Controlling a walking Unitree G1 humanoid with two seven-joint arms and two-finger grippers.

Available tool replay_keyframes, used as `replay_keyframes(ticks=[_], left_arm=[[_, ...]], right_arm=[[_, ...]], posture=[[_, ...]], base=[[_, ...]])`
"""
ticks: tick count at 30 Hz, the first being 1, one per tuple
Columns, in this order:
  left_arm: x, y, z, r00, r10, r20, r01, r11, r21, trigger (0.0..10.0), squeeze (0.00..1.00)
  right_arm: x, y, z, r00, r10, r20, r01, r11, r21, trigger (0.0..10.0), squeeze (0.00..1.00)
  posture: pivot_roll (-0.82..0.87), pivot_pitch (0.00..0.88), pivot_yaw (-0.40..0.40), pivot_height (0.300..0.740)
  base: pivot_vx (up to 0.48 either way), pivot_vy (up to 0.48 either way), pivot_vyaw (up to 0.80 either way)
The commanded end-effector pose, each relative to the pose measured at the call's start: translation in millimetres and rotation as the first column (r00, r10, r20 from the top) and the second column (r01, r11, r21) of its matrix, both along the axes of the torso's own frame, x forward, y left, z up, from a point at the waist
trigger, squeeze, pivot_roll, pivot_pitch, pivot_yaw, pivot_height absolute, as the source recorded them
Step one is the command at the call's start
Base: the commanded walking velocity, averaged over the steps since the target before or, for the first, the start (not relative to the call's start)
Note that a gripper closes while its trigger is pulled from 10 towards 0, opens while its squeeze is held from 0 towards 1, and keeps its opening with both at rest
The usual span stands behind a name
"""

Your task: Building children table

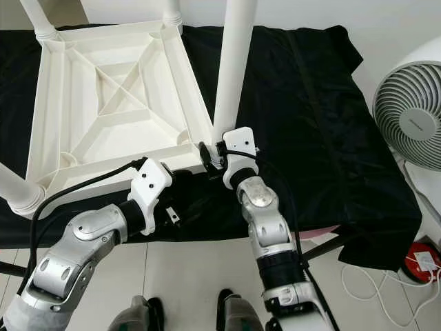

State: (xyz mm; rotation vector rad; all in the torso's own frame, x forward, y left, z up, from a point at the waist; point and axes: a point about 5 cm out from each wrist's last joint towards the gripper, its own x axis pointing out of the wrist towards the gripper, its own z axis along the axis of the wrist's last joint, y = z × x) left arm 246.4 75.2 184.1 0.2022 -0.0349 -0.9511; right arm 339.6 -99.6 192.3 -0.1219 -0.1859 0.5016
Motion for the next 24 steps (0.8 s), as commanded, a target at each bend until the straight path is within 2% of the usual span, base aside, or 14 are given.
replay_keyframes(ticks=[1, 7, 15, 16, 17, 18, 19, 20, 24], left_arm=[[-2.3, -2.8, -4.9, 1.000, -0.020, -0.016, 0.020, 1.000, 0.006, 10.0, 0.00], [-1.8, -4.9, -4.2, 1.000, -0.026, -0.009, 0.026, 1.000, 0.006, 10.0, 0.00], [-1.7, -3.6, -3.2, 1.000, -0.011, 0.000, 0.011, 1.000, 0.005, 10.0, 0.00], [-1.7, -3.4, -3.2, 1.000, -0.008, 0.001, 0.008, 1.000, 0.004, 10.0, 0.00], [-1.7, -3.4, -3.2, 1.000, -0.008, 0.001, 0.008, 1.000, 0.004, 10.0, 0.00], [-1.8, -3.2, -3.1, 1.000, -0.006, 0.003, 0.006, 1.000, 0.005, 10.0, 0.00], [-1.8, -3.2, -3.1, 1.000, -0.006, 0.003, 0.006, 1.000, 0.005, 10.0, 0.00], [-1.7, -2.9, -2.9, 1.000, -0.003, 0.003, 0.003, 1.000, 0.004, 10.0, 0.00], [-2.3, -2.7, -3.2, 1.000, -0.001, 0.002, 0.001, 1.000, 0.002, 10.0, 0.00]], right_arm=[[4.0, -3.1, 3.0, 0.995, 0.096, 0.000, -0.096, 0.995, 0.003, 10.0, 0.00], [14.2, -9.6, 1.9, 0.972, 0.235, -0.017, -0.235, 0.966, -0.108, 10.0, 0.00], [15.7, -8.6, -13.5, 0.923, 0.367, -0.115, -0.381, 0.913, -0.146, 10.0, 0.00], [15.7, -8.6, -15.3, 0.919, 0.376, -0.121, -0.392, 0.908, -0.148, 3.9, 0.00], [15.7, -8.6, -15.3, 0.919, 0.376, -0.121, -0.392, 0.908, -0.148, 3.9, 0.00], [16.2, -9.0, -15.9, 0.914, 0.388, -0.123, -0.403, 0.903, -0.146, 1.8, 0.00], [16.2, -9.0, -15.9, 0.914, 0.388, -0.123, -0.403, 0.903, -0.146, 1.8, 0.00], [16.8, -9.5, -15.4, 0.911, 0.395, -0.117, -0.409, 0.899, -0.153, 0.0, 0.00], [18.5, -12.0, -13.7, 0.908, 0.404, -0.110, -0.417, 0.894, -0.165, 0.0, 0.00]], posture=[[-0.06, 0.158, 0.021, 0.740], [-0.06, 0.139, 0.018, 0.740], [-0.04, 0.125, 0.010, 0.740], [-0.04, 0.122, 0.009, 0.740], [-0.04, 0.122, 0.009, 0.740], [-0.04, 0.121, 0.006, 0.740], [-0.04, 0.121, 0.006, 0.740], [-0.04, 0.121, 0.006, 0.740], [-0.03, 0.117, 0.007, 0.740]], base=[[0.000, 0.000, 0.00], [0.000, 0.000, 0.00], [0.000, 0.000, 0.00], [0.000, 0.000, 0.00], [0.000, 0.000, 0.00], [0.000, 0.000, 0.00], [0.000, 0.000, 0.00], [0.000, 0.000, 0.00], [0.000, 0.000, 0.00]])
